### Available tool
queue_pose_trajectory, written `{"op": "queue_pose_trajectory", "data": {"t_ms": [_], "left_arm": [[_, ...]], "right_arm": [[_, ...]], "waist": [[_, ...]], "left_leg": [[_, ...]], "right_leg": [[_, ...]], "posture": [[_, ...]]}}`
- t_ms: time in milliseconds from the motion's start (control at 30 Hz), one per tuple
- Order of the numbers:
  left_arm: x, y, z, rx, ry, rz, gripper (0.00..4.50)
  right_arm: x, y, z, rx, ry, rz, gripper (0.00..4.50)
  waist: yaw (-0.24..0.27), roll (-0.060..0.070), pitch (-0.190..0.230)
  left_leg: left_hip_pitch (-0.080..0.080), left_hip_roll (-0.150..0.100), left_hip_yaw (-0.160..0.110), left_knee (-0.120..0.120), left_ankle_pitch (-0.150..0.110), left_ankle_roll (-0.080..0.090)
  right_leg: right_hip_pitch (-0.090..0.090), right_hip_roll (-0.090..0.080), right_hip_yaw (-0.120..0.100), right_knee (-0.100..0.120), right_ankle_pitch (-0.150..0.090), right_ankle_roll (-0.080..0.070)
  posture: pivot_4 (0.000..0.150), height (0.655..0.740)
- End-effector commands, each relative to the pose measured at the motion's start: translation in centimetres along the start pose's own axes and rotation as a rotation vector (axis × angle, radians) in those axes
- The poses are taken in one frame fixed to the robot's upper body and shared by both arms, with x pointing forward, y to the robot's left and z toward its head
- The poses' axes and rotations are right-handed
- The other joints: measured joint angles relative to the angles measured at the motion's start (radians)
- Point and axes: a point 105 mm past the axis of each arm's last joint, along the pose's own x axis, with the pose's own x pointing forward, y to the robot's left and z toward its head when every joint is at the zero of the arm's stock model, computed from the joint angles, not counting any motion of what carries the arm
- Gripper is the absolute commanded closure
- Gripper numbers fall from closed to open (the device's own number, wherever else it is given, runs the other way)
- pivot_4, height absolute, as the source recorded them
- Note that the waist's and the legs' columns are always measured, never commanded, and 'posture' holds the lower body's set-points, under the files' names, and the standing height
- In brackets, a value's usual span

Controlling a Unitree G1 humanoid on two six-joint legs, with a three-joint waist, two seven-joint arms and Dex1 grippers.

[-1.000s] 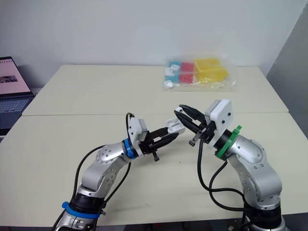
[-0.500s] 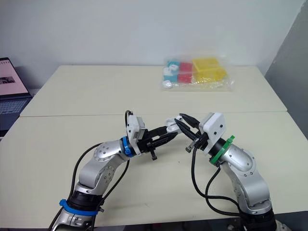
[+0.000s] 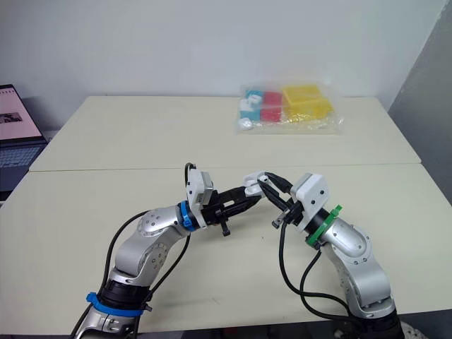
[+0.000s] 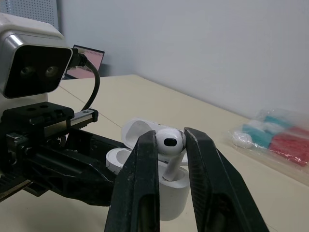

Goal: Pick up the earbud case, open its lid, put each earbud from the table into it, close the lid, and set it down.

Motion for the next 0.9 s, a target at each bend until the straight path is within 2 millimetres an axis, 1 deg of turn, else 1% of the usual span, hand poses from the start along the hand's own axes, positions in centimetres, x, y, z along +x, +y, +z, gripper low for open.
{"op": "queue_pose_trajectory", "data": {"t_ms": [33, 267, 400, 467, 567, 667, 800, 900], "left_arm": [[0.3, -0.3, 2.1, 0.049, -0.065, -0.016, 3.71], [0.3, -0.5, 2.2, 0.049, -0.064, -0.015, 3.71], [0.3, -0.4, 2.2, 0.054, -0.065, -0.011, 3.71], [0.3, -0.5, 2.2, 0.061, -0.063, -0.015, 3.71], [0.4, -0.6, 2.2, 0.072, -0.059, -0.022, 3.71], [0.4, -0.7, 2.0, 0.080, -0.054, -0.023, 3.71], [0.3, -0.6, 1.5, 0.095, -0.039, -0.017, 3.71], [-0.1, -0.1, 0.9, 0.138, -0.023, 0.017, 3.71]], "right_arm": [[0.0, 0.1, 0.3, -0.028, -0.018, 0.002, 4.09], [-0.3, 0.1, -0.3, -0.067, 0.003, 0.018, 4.09], [-0.4, 0.5, -0.1, -0.016, -0.003, 0.048, 4.09], [-0.6, 0.4, 0.1, -0.004, -0.006, 0.043, 3.36], [-0.5, 0.7, 0.4, 0.009, 0.010, 0.074, 2.43], [-0.8, 0.6, 1.2, 0.048, 0.016, 0.083, 1.34], [-1.4, 0.5, 1.9, 0.061, 0.036, 0.102, 1.32], [-2.9, -0.1, 3.0, 0.078, 0.069, 0.114, 1.32]], "waist": [[0.000, 0.000, 0.000], [0.000, 0.000, 0.000], [0.000, 0.000, 0.000], [0.000, 0.000, 0.000], [0.000, 0.000, 0.000], [0.000, 0.000, 0.000], [0.000, 0.000, 0.000], [0.001, 0.000, 0.000]], "left_leg": [[0.000, 0.000, 0.000, 0.000, 0.000, 0.000], [0.000, 0.000, 0.000, 0.000, 0.000, 0.000], [0.000, 0.000, 0.000, 0.000, 0.000, 0.000], [0.000, 0.000, 0.000, 0.000, 0.000, 0.000], [0.000, 0.000, 0.000, 0.000, 0.000, 0.000], [0.000, 0.000, 0.000, 0.000, 0.000, 0.000], [0.000, 0.000, 0.000, 0.000, 0.000, 0.000], [0.000, 0.000, 0.000, 0.000, 0.000, 0.000]], "right_leg": [[0.000, 0.000, 0.000, 0.000, 0.000, 0.000], [0.000, 0.000, 0.000, 0.000, 0.000, 0.000], [0.000, 0.000, 0.000, 0.000, 0.000, 0.000], [0.000, 0.000, 0.000, 0.000, 0.000, 0.000], [0.000, 0.000, 0.000, 0.000, 0.000, 0.000], [0.000, 0.000, 0.000, 0.000, 0.000, 0.000], [0.000, 0.000, 0.000, 0.000, 0.000, 0.000], [0.000, 0.000, 0.000, 0.000, 0.000, 0.000]], "posture": [[0.150, 0.7400], [0.150, 0.7400], [0.150, 0.7400], [0.150, 0.7400], [0.150, 0.7400], [0.150, 0.7400], [0.150, 0.7400], [0.150, 0.7400]]}}
